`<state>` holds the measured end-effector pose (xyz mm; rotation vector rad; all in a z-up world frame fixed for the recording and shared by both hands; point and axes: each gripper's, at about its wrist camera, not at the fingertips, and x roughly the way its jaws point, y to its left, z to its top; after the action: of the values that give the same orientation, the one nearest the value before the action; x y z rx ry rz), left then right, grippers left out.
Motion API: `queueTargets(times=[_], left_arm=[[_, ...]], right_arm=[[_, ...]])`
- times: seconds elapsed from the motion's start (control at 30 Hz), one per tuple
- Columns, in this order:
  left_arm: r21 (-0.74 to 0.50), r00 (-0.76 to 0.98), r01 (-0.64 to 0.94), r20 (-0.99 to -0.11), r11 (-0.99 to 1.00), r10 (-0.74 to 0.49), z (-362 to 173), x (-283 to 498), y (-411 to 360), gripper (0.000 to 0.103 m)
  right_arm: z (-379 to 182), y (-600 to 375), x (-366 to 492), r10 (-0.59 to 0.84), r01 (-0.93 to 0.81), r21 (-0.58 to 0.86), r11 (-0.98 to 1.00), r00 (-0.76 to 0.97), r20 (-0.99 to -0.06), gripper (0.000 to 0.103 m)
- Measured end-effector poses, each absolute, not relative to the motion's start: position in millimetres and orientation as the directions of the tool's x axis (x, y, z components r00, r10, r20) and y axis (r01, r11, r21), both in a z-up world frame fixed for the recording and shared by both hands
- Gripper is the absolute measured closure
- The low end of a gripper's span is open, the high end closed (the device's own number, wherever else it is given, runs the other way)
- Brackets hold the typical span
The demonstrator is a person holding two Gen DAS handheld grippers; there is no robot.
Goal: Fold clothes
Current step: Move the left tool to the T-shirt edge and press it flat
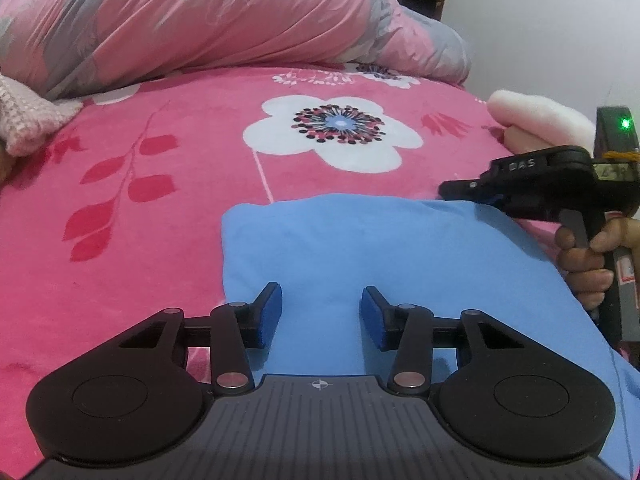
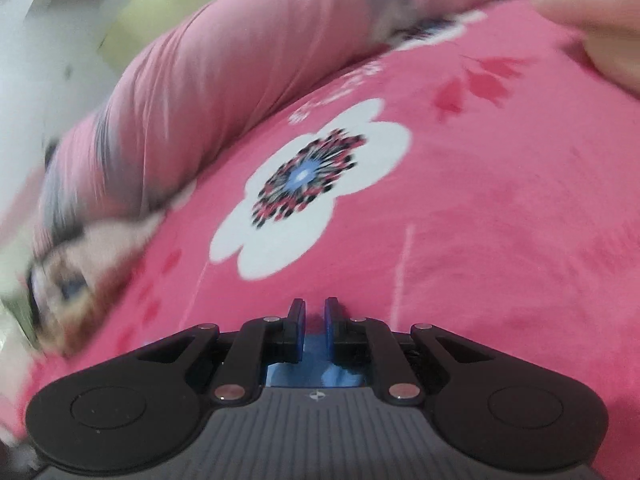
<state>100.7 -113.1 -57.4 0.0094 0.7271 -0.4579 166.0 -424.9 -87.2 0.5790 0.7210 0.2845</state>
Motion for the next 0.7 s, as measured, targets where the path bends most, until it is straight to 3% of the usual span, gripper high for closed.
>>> queueTargets(times=[0.13,0.2,0.3,0.5,0.7], left_arm=[[-0.231,0.634,0.389,-0.635,0.892,-0.441,-51.3,103.4,-100.1,0.048],[-0.262,0.635,0.374,-0.627,0.89,-0.451,-44.9,101.9,-89.7,0.047],[-0.33,0.603,0.345,-0.639,0.879,-0.476,-42.9,100.3,-73.8,0.047],[-0.44,0.52,0.29,-0.674,0.85,-0.526,-54.6,94.2,-49.1,0.047],[-0.51,0.507,0.27,-0.646,0.817,-0.571,-64.1,102.7,-44.4,0.047]], right_arm=[[-72.2,-445.4,142.5,0.426,-0.02,0.621,0.783,0.745,-0.513,0.085],[-64.8,-456.9,126.3,0.433,-0.006,0.65,0.76,0.751,-0.499,0.068],[-58.8,-468.8,104.0,0.455,0.01,0.684,0.73,0.74,-0.496,0.054],[-66.7,-469.5,76.9,0.523,0.027,0.701,0.713,0.645,-0.557,0.047],[-76.1,-464.2,85.1,0.557,0.008,0.705,0.71,0.606,-0.568,0.045]])
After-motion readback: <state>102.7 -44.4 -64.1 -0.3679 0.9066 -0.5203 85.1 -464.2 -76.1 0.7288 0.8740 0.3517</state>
